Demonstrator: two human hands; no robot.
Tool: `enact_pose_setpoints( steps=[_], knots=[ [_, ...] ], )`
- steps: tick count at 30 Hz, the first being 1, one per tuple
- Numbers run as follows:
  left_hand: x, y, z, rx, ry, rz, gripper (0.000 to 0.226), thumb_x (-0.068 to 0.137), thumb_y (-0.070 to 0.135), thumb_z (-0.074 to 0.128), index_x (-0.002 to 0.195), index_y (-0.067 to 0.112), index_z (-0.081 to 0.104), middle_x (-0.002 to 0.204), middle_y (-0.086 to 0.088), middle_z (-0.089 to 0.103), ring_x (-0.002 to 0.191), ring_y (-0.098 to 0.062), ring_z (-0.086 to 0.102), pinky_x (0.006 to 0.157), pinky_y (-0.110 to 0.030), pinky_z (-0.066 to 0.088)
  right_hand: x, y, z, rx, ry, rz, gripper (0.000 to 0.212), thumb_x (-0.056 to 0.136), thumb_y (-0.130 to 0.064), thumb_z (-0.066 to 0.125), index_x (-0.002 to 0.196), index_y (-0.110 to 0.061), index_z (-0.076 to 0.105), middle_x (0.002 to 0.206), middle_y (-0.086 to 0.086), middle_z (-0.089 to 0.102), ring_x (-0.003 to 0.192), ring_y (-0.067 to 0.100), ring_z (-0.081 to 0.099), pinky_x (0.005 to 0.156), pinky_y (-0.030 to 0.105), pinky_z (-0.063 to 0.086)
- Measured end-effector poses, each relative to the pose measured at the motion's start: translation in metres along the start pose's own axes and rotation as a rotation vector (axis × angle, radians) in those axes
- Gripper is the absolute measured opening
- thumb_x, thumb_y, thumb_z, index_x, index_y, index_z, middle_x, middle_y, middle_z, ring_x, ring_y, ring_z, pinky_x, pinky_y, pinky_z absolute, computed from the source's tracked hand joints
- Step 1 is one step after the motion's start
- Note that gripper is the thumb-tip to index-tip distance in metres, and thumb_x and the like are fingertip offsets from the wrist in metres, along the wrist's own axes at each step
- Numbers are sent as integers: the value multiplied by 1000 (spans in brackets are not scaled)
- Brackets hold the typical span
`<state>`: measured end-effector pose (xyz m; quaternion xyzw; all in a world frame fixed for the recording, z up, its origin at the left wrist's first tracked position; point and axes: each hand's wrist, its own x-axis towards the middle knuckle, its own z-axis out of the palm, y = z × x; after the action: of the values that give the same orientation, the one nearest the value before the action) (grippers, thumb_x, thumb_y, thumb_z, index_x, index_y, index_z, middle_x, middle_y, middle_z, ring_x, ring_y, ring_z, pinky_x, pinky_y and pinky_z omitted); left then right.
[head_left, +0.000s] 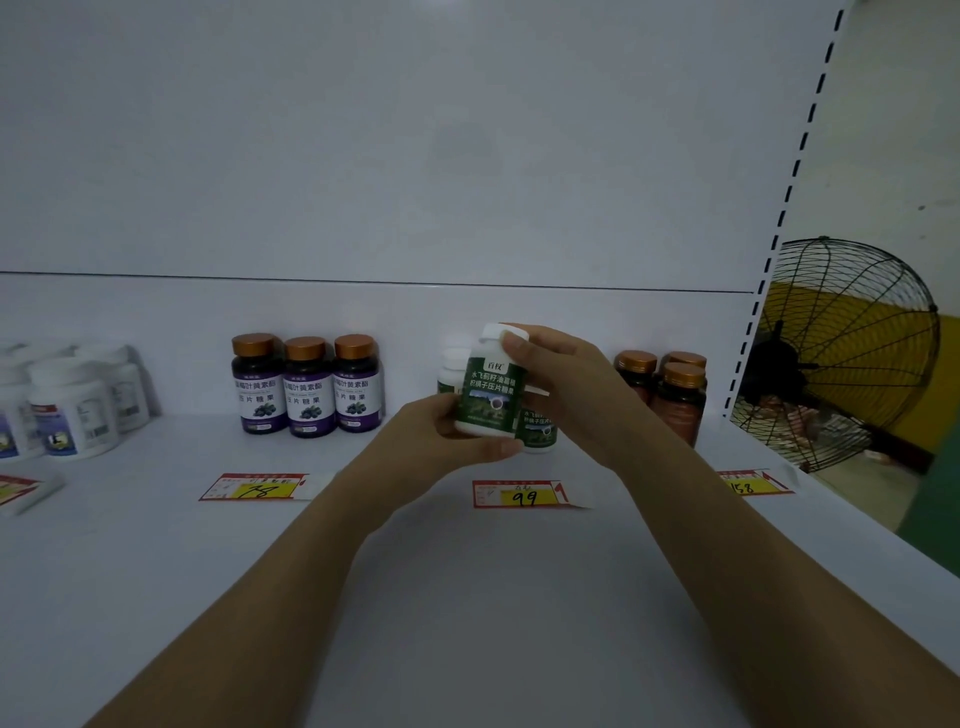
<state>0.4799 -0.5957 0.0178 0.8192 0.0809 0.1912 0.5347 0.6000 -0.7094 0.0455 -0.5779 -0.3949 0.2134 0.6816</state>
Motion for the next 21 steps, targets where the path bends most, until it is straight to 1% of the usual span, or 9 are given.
enact_pose_setpoints(
  steps=[3,5,7,10,12,13,16,18,21],
  knots=[
    [1,0,-1,-2,-14,-8,34,77,31,72,109,29,62,98,17,69,87,4,65,66,-7,46,0,-1,0,8,3,1,34,93,-21,56,125,-10,59,116,13,66,109,28,63,93,42,53],
    [1,-1,-2,3,-2,-9,35,78,32,71,112,29,62,102,14,69,94,1,62,71,-10,42,-1,-2,0,-5,-4,-7,35,94,-20,56,127,-10,56,117,12,65,110,27,63,93,41,53],
    [2,-3,-4,-2,24,6,37,77,30,73,113,29,63,104,12,69,96,-2,63,75,-12,43,-2,-4,2,-42,-16,-33,36,93,-19,56,128,-13,55,118,9,65,110,24,63,94,40,53],
    [4,-7,-8,-28,130,74,49,72,16,79,116,24,59,105,10,69,96,-5,65,78,-16,51,-8,-10,8,-260,-52,-160,37,89,-19,62,126,-24,55,120,-3,64,111,13,61,94,30,52],
    [7,-10,-11,-20,216,161,56,70,7,79,117,22,54,112,7,65,102,-8,63,78,-14,51,-11,-13,16,-422,-98,-278,44,84,-15,69,123,-28,53,120,-12,59,115,7,56,94,24,50],
    [8,-12,-12,-4,258,212,57,70,4,79,117,22,52,115,6,62,104,-8,60,80,-13,49,-12,-13,20,-459,-123,-331,46,82,-12,71,121,-27,52,120,-13,58,116,7,54,95,24,49],
    [11,-14,-14,83,383,329,57,70,1,78,114,23,50,109,9,57,100,-4,54,77,-5,46,-15,-7,30,-499,-165,-472,46,80,-7,73,118,-19,50,121,-6,56,115,10,54,98,23,48],
    [13,-16,-15,112,448,361,54,71,1,77,117,18,53,108,7,58,100,-5,54,76,0,44,-15,-4,33,-549,-153,-550,44,80,-7,73,116,-14,50,120,-2,57,113,9,55,96,21,48],
    [14,-18,-17,136,498,369,55,73,3,76,122,12,55,111,3,60,103,-10,55,78,1,42,-15,-1,34,-573,-132,-604,41,80,-6,73,115,-9,50,116,-3,58,111,9,56,96,21,48]
  ],
)
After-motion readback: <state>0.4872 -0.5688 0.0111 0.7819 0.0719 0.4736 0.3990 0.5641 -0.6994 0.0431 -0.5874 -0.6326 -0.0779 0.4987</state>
